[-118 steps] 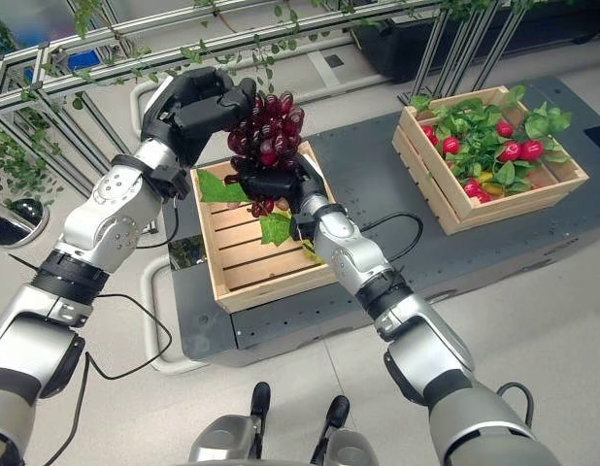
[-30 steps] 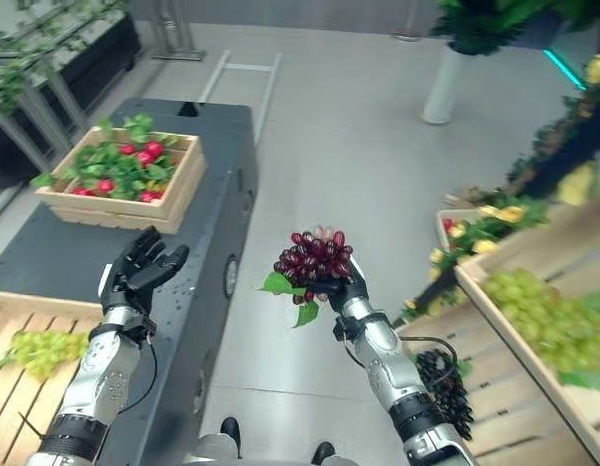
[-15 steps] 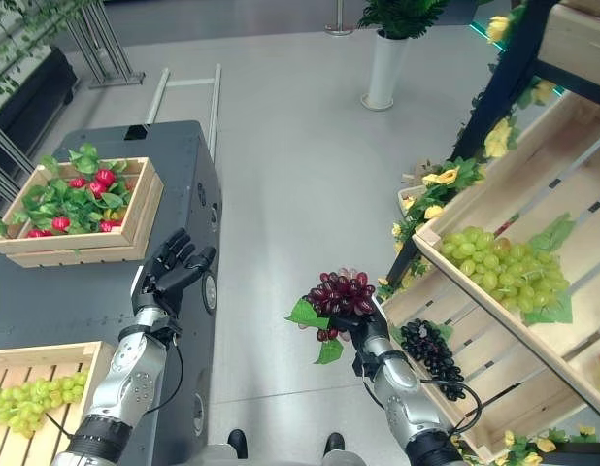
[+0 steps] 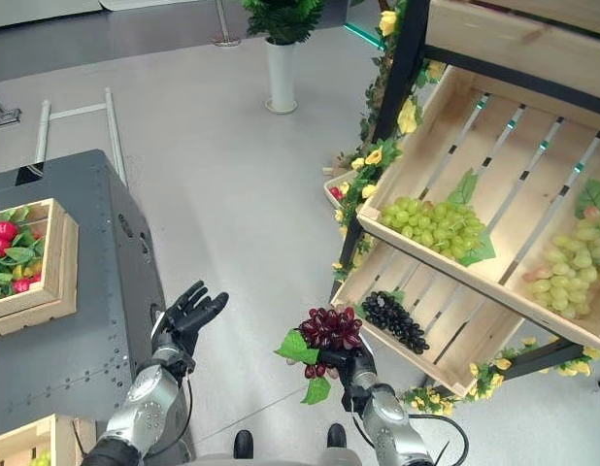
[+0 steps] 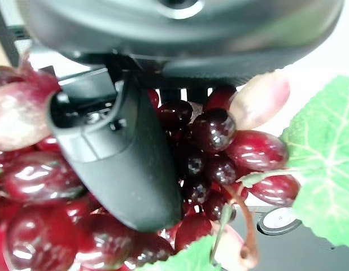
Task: Pick up the fruits from the basket on one side to the basket on the other side
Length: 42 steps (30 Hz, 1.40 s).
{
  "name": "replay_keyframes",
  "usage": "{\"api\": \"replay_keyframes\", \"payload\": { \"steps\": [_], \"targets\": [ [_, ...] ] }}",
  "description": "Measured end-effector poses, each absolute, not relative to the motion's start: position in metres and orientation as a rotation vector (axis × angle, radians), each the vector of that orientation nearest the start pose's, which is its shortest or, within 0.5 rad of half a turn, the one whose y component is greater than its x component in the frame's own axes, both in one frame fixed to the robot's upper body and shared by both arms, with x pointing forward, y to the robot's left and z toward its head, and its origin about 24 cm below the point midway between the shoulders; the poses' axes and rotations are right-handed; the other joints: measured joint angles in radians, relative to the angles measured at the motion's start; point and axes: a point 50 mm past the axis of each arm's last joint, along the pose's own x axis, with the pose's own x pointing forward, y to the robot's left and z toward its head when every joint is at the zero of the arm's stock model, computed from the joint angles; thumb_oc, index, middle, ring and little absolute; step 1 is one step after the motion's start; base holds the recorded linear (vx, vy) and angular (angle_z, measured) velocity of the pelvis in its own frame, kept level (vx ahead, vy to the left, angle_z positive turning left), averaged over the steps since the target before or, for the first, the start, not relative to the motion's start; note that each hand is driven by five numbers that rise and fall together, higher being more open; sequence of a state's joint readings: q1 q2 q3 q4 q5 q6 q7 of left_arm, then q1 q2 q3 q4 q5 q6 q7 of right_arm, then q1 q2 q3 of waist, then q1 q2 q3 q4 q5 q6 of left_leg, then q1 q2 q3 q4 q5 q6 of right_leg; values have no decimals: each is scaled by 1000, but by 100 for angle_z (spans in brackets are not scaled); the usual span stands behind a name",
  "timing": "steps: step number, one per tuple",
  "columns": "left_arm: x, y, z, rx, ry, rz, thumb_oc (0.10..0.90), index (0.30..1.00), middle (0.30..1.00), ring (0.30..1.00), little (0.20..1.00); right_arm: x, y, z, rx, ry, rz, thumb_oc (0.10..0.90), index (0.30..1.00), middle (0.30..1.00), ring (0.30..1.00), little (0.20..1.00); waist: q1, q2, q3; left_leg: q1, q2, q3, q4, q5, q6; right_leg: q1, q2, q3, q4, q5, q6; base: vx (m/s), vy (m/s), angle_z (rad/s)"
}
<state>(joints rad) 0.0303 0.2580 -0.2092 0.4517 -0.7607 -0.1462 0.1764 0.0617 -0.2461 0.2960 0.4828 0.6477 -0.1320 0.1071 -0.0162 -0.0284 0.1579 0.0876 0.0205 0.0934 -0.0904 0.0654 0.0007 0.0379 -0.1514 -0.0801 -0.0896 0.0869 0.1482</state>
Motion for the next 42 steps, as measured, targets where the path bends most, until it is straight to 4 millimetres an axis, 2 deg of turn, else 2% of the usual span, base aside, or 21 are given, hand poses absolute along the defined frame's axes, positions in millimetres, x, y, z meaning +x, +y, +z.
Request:
{"api": "replay_keyframes", "payload": {
  "steps": [7, 10, 11, 13, 15, 16, 18, 19, 21, 23, 27, 31, 35, 38, 40, 42],
  "targets": [
    [206, 196, -63, -395, 442, 257, 800, 900, 900, 900, 900, 196, -161, -74, 442, 473, 62, 400, 300, 300, 300, 300, -19, 1, 1, 5, 16, 50, -6, -10, -7, -24, 13, 18, 11, -3, -7, -38, 41, -17],
    [210, 200, -57, -386, 413, 250, 800, 900, 900, 900, 900, 201, -159, -71, 484, 456, 47, 400, 300, 300, 300, 300, 4, -2, 3, -26, 27, 117, 8, -10, -7, -125, 0, -4, 98, -18, -11, -182, -94, -60],
    [214, 202, -53, -386, 394, 249, 800, 900, 900, 900, 900, 206, -157, -68, 495, 444, 52, 400, 300, 300, 300, 300, 7, -4, 13, -47, 30, 129, 19, -12, -5, -153, -13, -37, 116, -16, -15, -154, -161, -35],
    [223, 200, -47, -393, 367, 237, 800, 900, 900, 900, 900, 208, -159, -67, 489, 426, 49, 400, 300, 300, 300, 300, -3, -3, 45, -75, 30, 122, 77, -29, -12, -150, -13, -43, 120, -8, -19, -209, -138, -2],
    [233, 196, -38, -425, 319, 230, 800, 900, 900, 900, 900, 215, -163, -63, 470, 398, 34, 400, 300, 300, 300, 300, 1, 6, 82, -140, 47, 119, 188, -72, -22, -195, -6, -44, 180, -25, -32, -214, -77, -5],
    [244, 194, -27, -449, 258, 230, 800, 900, 900, 900, 900, 228, -165, -53, 478, 343, 32, 400, 300, 300, 300, 300, 2, 10, 117, -205, 58, 118, 267, -101, -26, -263, -6, -45, 260, -45, -42, -47, -37, -7],
    [259, 189, -14, -474, 204, 220, 800, 900, 900, 900, 900, 246, -170, -37, 480, 257, 13, 400, 300, 300, 300, 300, -5, 30, 188, -262, 66, 103, 327, -115, -26, -312, -7, -57, 315, -64, -56, -84, -62, 6],
    [263, 187, -12, -487, 196, 218, 800, 900, 900, 900, 900, 250, -173, -33, 483, 236, 0, 400, 300, 300, 300, 300, -8, 35, 203, -279, 68, 98, 348, -118, -25, -329, -8, -60, 338, -70, -60, -158, -89, 11],
    [272, 179, -2, -511, 147, 202, 800, 900, 900, 900, 900, 264, -181, -17, 491, 146, -25, 400, 300, 300, 300, 300, -11, 46, 254, -360, 74, 70, 453, -162, -32, -403, -14, -57, 437, -110, -65, -118, -89, 5],
    [278, 176, 4, -528, 127, 197, 800, 900, 900, 900, 900, 277, -186, -3, 490, 84, -54, 400, 300, 300, 300, 300, -15, 48, 299, -408, 76, 48, 516, -179, -35, -444, -14, -58, 485, -120, -69, -59, -61, 0],
    [276, 176, 4, -552, 132, 201, 800, 900, 900, 900, 900, 285, -194, 10, 492, 24, -84, 400, 300, 300, 300, 300, -9, 44, 342, -484, 81, 39, 616, -211, -41, -531, -27, -59, 604, -161, -86, -22, -21, -2],
    [274, 176, 2, -546, 140, 199, 800, 900, 900, 900, 900, 294, -199, 21, 483, -13, -91, 400, 300, 300, 300, 300, -6, 53, 350, -556, 79, 4, 698, -239, -38, -592, -25, -59, 667, -179, -93, 27, 4, -2],
    [276, 176, 4, -538, 128, 190, 800, 900, 900, 900, 900, 304, -210, 37, 562, -72, -132, 400, 300, 300, 300, 300, 8, 59, 354, -565, 73, -4, 715, -246, -40, -597, -33, -63, 682, -181, -93, 43, 12, 5],
    [277, 175, 5, -533, 128, 186, 800, 900, 900, 900, 900, 319, -220, 62, 597, -159, -173, 400, 300, 300, 300, 300, 18, 65, 356, -568, 61, -10, 720, -246, -40, -602, -44, -67, 693, -181, -93, 37, -3, 2],
    [281, 169, 9, -523, 121, 151, 800, 900, 900, 900, 900, 330, -233, 85, 593, -236, -203, 400, 300, 300, 300, 300, 34, 72, 360, -571, 61, -13, 733, -243, -35, -604, -51, -72, 711, -190, -93, 34, -25, 7],
    [285, 166, 13, -517, 112, 132, 800, 900, 900, 900, 900, 343, -244, 100, 600, -261, -226, 400, 300, 300, 300, 300, 37, 74, 361, -579, 59, -22, 751, -246, -31, -604, -56, -82, 730, -200, -96, 30, -45, 16]
  ]
}}
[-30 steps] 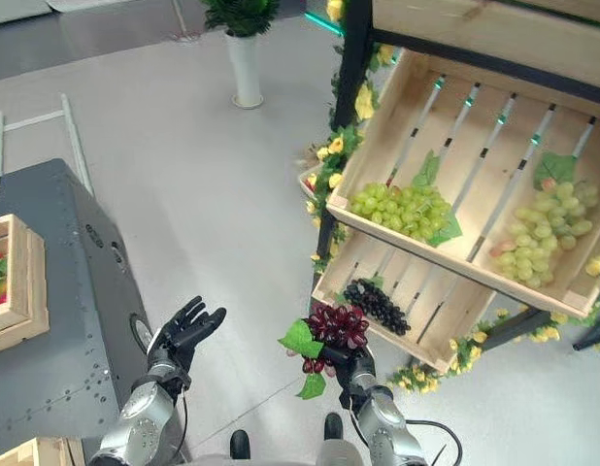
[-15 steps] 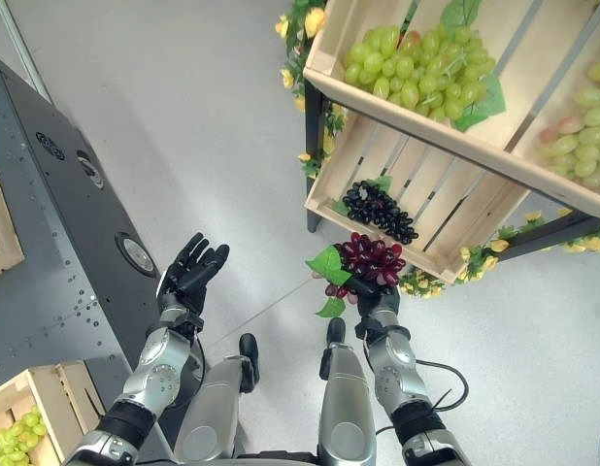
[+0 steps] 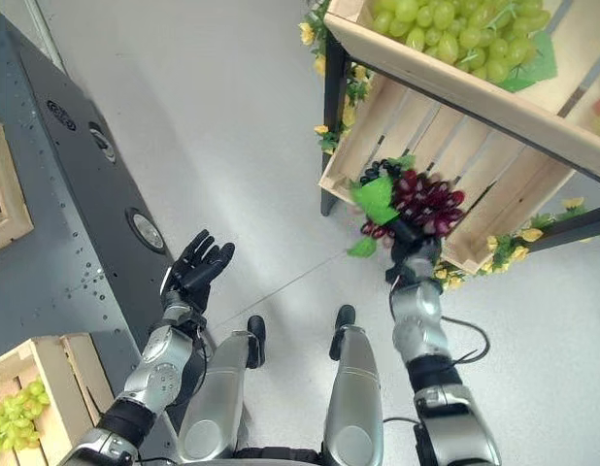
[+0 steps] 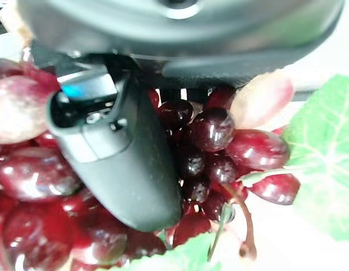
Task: Pick up the fruits from the basket on one side to the basket on the other side
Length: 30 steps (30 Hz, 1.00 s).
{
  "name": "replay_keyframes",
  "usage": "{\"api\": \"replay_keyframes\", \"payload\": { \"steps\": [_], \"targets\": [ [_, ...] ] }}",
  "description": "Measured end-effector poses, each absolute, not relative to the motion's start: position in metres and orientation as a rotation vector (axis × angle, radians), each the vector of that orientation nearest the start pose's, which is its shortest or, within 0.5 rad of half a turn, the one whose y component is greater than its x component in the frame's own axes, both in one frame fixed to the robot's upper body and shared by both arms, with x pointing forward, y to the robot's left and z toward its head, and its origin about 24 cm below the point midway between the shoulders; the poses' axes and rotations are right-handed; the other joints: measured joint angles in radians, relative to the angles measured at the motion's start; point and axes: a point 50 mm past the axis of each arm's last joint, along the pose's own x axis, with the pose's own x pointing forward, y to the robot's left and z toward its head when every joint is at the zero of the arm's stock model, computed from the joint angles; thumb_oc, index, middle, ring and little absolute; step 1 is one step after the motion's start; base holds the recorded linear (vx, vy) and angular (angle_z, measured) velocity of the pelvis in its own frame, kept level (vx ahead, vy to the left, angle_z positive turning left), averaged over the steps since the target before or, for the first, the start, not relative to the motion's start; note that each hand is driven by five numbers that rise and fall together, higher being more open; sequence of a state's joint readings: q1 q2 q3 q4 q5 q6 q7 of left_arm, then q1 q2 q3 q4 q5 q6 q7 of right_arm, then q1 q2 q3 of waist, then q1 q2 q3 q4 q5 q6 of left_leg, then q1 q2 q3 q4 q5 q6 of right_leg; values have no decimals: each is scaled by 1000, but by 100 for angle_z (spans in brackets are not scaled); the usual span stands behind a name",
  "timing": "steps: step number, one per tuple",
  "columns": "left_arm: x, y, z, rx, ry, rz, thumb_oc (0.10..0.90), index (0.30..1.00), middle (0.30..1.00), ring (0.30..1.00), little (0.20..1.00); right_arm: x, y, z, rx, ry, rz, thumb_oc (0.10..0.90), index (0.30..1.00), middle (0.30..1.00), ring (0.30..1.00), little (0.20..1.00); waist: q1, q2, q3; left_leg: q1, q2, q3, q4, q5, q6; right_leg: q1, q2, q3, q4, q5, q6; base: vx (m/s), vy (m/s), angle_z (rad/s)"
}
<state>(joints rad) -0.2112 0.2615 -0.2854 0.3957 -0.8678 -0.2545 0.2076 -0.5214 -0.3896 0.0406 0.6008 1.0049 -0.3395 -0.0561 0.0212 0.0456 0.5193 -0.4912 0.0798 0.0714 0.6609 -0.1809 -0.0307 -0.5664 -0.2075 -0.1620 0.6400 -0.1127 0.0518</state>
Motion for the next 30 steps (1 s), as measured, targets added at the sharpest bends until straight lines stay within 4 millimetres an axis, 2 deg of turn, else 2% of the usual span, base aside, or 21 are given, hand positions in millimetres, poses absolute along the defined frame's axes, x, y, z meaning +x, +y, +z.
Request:
{"api": "replay_keyframes", "payload": {
  "steps": [4, 8, 12, 15, 19, 25, 29, 30],
  "targets": [
    [289, 158, 19, -478, 105, 71, 800, 900, 900, 900, 900, 355, -276, 125, 648, -307, -328, 400, 300, 300, 300, 300, 28, 8, 4, -12, -6, -20, 23, -3, -1, -1, -9, -14, 22, -11, -1, 20, -50, 14],
    [287, 164, 17, -459, 115, 79, 800, 900, 900, 900, 900, 359, -296, 143, 623, -325, -382, 400, 300, 300, 300, 300, 45, 13, 7, -19, -12, -31, 33, -6, -2, -1, -12, -18, 28, -12, 0, 27, -49, 5],
    [287, 171, 18, -440, 117, 84, 800, 900, 900, 900, 900, 361, -317, 146, 548, -213, -483, 400, 300, 300, 300, 300, 65, 15, 8, -21, -17, -41, 49, -8, -2, 4, -19, -24, 47, -21, -1, 23, -36, 9],
    [287, 173, 18, -431, 118, 85, 800, 900, 900, 900, 900, 361, -335, 148, 338, -81, -594, 400, 300, 300, 300, 300, 81, 21, 11, -21, -17, -47, 61, -9, 1, 11, -21, -30, 53, -22, -2, 24, -16, 5],
    [287, 174, 18, -424, 120, 84, 800, 900, 900, 900, 900, 356, -350, 151, 157, -6, -690, 400, 300, 300, 300, 300, 80, 21, 11, -21, -21, -57, 70, -9, 1, 22, -24, -37, 55, -22, -1, 35, -7, 7],
    [284, 174, 14, -430, 146, 72, 800, 900, 900, 900, 900, 349, -366, 159, -24, 91, -793, 400, 300, 300, 300, 300, 77, 21, 11, -21, -29, -63, 75, -9, 2, 24, -32, -39, 60, -21, 0, 9, 2, 1],
    [278, 174, 10, -434, 158, 75, 800, 900, 900, 900, 900, 347, -368, 157, -48, 128, -830, 400, 300, 300, 300, 300, 74, 21, 11, -21, -30, -63, 74, -9, 2, 23, -32, -39, 60, -21, 2, 0, 0, 0],
    [277, 174, 9, -434, 162, 75, 800, 900, 900, 900, 900, 347, -368, 157, -49, 131, -841, 706, 759, 759, 759, 759, 75, 22, 11, -22, -30, -64, 73, -9, 2, 23, -33, -40, 60, -21, 2, 0, 0, 0]
  ]
}}
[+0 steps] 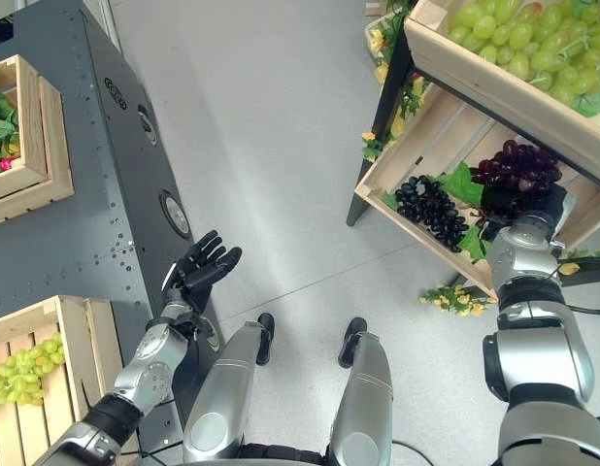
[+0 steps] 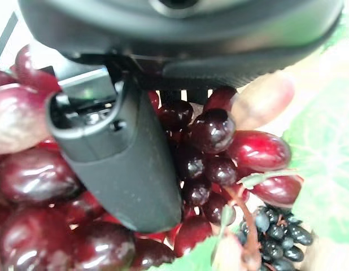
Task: Pick up the fruits from the basket on one side to the basket on the other side
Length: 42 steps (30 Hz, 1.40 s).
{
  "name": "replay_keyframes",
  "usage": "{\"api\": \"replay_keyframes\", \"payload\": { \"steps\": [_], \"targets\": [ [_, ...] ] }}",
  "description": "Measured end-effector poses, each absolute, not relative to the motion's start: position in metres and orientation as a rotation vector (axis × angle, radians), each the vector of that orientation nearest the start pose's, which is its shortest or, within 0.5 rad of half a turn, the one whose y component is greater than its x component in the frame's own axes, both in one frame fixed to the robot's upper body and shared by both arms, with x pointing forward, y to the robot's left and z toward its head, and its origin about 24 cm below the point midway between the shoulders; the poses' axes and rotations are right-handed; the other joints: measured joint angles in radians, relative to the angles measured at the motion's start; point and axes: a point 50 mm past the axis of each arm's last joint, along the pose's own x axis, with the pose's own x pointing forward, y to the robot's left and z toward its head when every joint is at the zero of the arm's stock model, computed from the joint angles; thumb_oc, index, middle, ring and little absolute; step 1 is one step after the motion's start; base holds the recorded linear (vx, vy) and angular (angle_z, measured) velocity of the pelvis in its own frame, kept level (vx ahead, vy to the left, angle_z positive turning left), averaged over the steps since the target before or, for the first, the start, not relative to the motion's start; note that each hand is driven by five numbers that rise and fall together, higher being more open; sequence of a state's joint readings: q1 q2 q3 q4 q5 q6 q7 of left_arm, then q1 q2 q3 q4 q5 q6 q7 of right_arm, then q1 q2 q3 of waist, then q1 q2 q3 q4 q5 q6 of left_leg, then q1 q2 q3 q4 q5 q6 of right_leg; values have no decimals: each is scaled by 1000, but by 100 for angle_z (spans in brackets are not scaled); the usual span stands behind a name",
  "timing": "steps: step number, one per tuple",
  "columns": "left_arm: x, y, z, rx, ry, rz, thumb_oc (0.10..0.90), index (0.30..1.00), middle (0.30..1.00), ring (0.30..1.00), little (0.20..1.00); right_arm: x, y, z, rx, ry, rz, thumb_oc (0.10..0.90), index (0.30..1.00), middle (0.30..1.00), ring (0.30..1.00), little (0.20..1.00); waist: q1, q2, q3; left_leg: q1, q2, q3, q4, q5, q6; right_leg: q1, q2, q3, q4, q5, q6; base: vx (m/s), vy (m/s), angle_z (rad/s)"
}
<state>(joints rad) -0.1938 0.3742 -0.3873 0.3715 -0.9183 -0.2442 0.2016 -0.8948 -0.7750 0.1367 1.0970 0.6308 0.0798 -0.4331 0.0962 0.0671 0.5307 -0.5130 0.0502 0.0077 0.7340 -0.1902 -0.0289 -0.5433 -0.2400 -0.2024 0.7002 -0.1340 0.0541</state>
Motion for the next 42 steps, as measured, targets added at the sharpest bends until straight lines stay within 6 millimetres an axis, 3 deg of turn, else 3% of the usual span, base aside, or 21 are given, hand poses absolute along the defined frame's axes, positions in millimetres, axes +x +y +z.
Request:
{"api": "replay_keyframes", "payload": {
  "steps": [1, 2, 19, 25, 32, 37, 42],
  "targets": [
    [277, 174, 8, -434, 163, 75, 800, 900, 900, 900, 900, 347, -368, 157, -50, 131, -845, 706, 759, 759, 759, 759, 1, 0, 0, -1, 0, -1, 0, 0, 0, -1, 0, -1, 1, -1, 1, 0, 0, 0],
    [277, 174, 8, -434, 163, 75, 800, 900, 900, 900, 900, 347, -368, 157, -50, 130, -847, 800, 900, 900, 900, 900, 1, 0, 0, -3, 0, -1, 0, 0, 0, -2, -1, -1, 1, -1, 0, 0, 0, 0],
    [278, 173, 11, -463, 166, 67, 800, 900, 900, 900, 900, 349, -365, 157, -124, 151, -839, 800, 900, 900, 900, 900, 2, 1, 1, -12, -4, 0, -14, -2, 3, -13, -5, -3, -1, -15, 4, 3, 0, 0],
    [278, 173, 11, -463, 166, 66, 800, 900, 900, 900, 900, 349, -365, 156, -277, 201, -831, 800, 900, 900, 900, 900, 0, 1, 1, -12, -4, 0, -17, -2, 4, -13, -5, -4, -3, -15, 5, 0, 0, 0],
    [278, 173, 11, -462, 165, 64, 800, 900, 900, 900, 900, 352, -360, 160, -284, 179, -813, 800, 900, 900, 900, 900, 1, 1, 1, -8, -5, 0, -38, -2, 4, -13, -4, -5, -16, -16, 4, -5, 2, 0],
    [280, 172, 12, -461, 166, 51, 800, 900, 900, 900, 900, 360, -343, 167, -281, 78, -731, 800, 900, 900, 900, 900, -6, 1, 1, 23, -6, 8, -57, -2, 3, 13, -4, -2, -22, -22, 4, -13, 7, 0],
    [279, 168, 7, -464, 211, 40, 800, 900, 900, 900, 900, 366, -298, 155, -258, -102, -548, 800, 900, 900, 900, 900, -19, -2, 2, 134, -5, 15, -113, -1, 3, 118, -3, -8, -68, -25, 9, 0, 0, 0]
  ]
}}
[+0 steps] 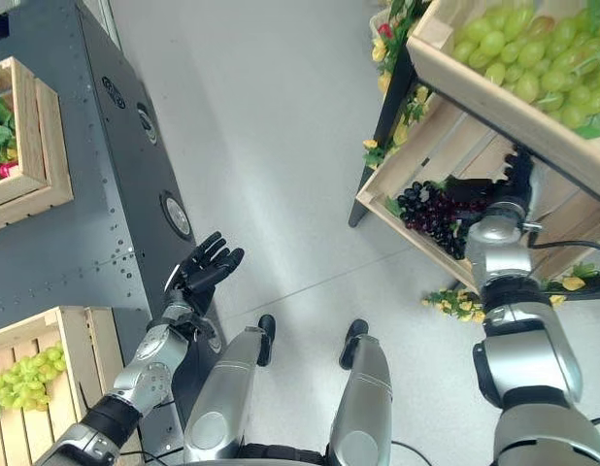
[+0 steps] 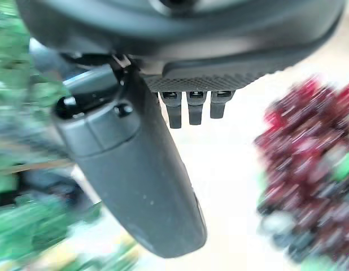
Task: Pick up the fruits from the basket on one side to the basket on the other side
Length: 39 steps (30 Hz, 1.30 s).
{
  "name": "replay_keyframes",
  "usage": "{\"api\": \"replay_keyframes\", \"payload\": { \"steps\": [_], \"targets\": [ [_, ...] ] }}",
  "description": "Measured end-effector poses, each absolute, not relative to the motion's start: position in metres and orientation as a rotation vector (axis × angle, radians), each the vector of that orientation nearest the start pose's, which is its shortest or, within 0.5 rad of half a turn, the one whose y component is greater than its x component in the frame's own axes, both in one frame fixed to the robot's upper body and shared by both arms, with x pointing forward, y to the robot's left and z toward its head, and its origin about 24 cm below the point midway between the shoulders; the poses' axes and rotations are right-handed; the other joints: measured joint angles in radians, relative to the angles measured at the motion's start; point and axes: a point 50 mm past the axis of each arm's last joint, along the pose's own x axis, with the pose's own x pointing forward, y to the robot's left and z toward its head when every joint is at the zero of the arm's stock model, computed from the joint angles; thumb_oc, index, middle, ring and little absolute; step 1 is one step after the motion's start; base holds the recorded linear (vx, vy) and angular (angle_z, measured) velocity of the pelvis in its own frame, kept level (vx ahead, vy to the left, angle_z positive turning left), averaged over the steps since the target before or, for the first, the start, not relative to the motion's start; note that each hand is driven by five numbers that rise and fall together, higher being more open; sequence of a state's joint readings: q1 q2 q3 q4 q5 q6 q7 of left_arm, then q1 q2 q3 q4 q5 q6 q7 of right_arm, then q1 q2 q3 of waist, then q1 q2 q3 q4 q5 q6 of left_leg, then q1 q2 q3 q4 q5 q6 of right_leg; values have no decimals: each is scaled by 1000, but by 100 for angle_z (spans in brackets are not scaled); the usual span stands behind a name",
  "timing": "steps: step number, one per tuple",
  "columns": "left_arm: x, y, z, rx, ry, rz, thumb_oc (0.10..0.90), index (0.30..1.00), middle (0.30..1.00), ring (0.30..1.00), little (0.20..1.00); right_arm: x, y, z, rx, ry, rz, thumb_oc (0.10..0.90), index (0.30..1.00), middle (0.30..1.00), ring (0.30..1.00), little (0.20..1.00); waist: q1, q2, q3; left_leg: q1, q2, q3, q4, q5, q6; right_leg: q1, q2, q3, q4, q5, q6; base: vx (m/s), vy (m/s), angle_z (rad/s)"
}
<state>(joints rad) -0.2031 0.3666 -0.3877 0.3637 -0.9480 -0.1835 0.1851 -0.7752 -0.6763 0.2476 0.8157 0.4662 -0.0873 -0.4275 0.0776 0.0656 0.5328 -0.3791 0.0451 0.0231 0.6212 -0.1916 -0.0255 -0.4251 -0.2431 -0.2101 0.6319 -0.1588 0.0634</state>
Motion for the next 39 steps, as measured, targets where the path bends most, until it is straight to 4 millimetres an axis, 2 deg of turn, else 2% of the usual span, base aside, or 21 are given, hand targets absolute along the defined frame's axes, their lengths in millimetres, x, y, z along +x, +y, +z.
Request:
{"api": "replay_keyframes", "payload": {
  "steps": [1, 7, 10, 14, 18, 21, 23, 27, 31, 37, 39],
  "targets": [
    [279, 167, 7, -466, 212, 40, 800, 900, 900, 900, 900, 365, -292, 151, -260, -120, -528, 800, 900, 900, 900, 900, 0, -1, 0, 14, 1, 2, -10, 1, 0, 13, 0, -2, -9, 1, 2, 30, -21, 4],
    [277, 167, 4, -463, 216, 33, 800, 900, 900, 900, 900, 344, -246, 86, -200, -63, -403, 800, 900, 900, 900, 900, -8, -10, -3, 130, 7, 12, -115, 22, -1, 135, 13, -17, -108, 13, 19, 42, -15, 5],
    [276, 168, 2, -414, 221, 33, 800, 900, 900, 900, 900, 333, -230, 63, -158, -17, -375, 800, 900, 900, 900, 900, -10, -14, -6, 177, 11, 17, -167, 33, -8, 182, 22, -19, -157, 19, 25, 40, -8, 0],
    [271, 171, -9, -411, 261, 68, 800, 900, 900, 900, 900, 318, -218, 45, -142, 16, -336, 800, 900, 900, 900, 900, -8, -25, -18, 275, 17, 40, -266, 46, -9, 269, 36, -19, -241, 38, 44, 119, -14, -8],
    [250, 185, -27, -395, 321, 124, 800, 900, 900, 900, 900, 298, -211, 25, -115, 67, -274, 800, 900, 900, 900, 900, -24, -56, -105, 344, 22, 46, -370, 69, -12, 335, 56, -24, -342, 52, 55, 119, 2, -1],
    [236, 187, -39, -373, 362, 127, 800, 900, 900, 900, 900, 283, -210, 7, -109, 125, -238, 800, 900, 900, 900, 900, -29, -65, -177, 396, 23, 46, -434, 79, -14, 390, 67, -23, -405, 56, 60, 85, 5, 10],
    [225, 187, -46, -338, 391, 118, 800, 900, 900, 900, 900, 267, -204, -7, -100, 162, -194, 800, 900, 900, 900, 900, -30, -65, -241, 425, 23, 44, -482, 87, -14, 424, 74, -22, -457, 62, 70, 43, -1, 9],
    [221, 187, -49, -275, 398, 92, 800, 900, 900, 900, 900, 252, -180, -20, -174, 191, -25, 800, 900, 900, 900, 900, -30, -64, -296, 454, 22, 36, -527, 97, -13, 462, 83, -23, -513, 71, 78, 49, 9, 9],
    [215, 187, -52, -220, 411, 64, 800, 900, 900, 900, 900, 248, -158, -21, -191, 185, 119, 800, 900, 900, 900, 900, -24, -62, -318, 475, 22, 29, -568, 114, -13, 496, 90, -23, -568, 90, 83, 47, 12, 7],
    [206, 188, -59, -176, 450, 59, 800, 900, 900, 900, 900, 245, -154, -21, -177, 186, 160, 800, 900, 900, 900, 900, 10, -61, -347, 476, 20, -9, -628, 155, -17, 533, 102, -37, -665, 133, 83, 34, 13, 18],
    [201, 188, -60, -176, 457, 58, 800, 900, 900, 900, 900, 244, -154, -22, -178, 190, 160, 800, 900, 900, 900, 900, 9, -61, -353, 477, 17, -23, -648, 171, -17, 545, 103, -52, -692, 145, 84, 16, 17, 23]
  ]
}}
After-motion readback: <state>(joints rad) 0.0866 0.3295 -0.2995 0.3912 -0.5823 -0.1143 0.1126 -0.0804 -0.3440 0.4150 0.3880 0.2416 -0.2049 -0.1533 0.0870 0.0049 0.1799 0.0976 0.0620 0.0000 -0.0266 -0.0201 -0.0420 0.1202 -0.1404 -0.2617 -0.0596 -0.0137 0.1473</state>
